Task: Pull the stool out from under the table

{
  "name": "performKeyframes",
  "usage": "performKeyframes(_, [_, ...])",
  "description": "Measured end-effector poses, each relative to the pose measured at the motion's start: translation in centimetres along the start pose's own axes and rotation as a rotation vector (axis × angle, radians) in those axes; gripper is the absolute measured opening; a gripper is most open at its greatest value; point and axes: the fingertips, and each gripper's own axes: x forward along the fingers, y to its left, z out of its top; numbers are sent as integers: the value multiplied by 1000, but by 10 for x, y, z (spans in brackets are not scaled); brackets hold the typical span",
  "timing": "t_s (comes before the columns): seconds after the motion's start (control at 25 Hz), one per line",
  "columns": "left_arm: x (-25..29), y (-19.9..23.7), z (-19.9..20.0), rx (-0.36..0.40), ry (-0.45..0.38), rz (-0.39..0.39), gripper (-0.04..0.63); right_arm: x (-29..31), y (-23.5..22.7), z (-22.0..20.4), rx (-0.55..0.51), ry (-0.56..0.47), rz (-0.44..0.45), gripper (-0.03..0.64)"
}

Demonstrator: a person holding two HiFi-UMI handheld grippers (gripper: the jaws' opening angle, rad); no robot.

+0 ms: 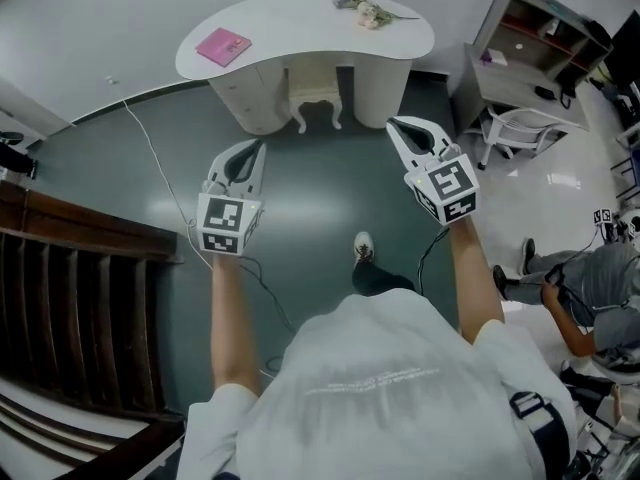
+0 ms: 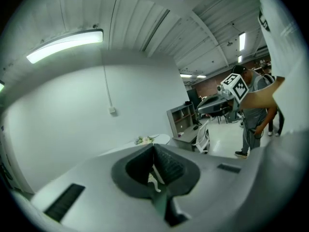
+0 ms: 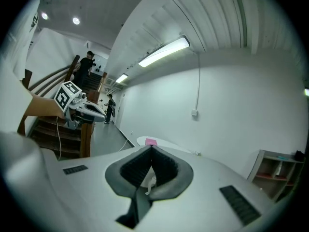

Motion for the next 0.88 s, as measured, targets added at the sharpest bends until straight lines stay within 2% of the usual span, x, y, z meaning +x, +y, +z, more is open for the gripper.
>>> performKeyframes(0.32, [123, 41, 15, -40, 32, 22, 15, 90, -90, -23, -18, 37, 79, 15])
performKeyframes(0.52, [176, 50, -1, -58, 66, -13, 15, 131, -115, -41, -25, 63, 123, 15])
performKeyframes(0.88, [265, 98, -43, -107, 94, -68, 15, 214, -152, -79, 10, 146, 116, 15])
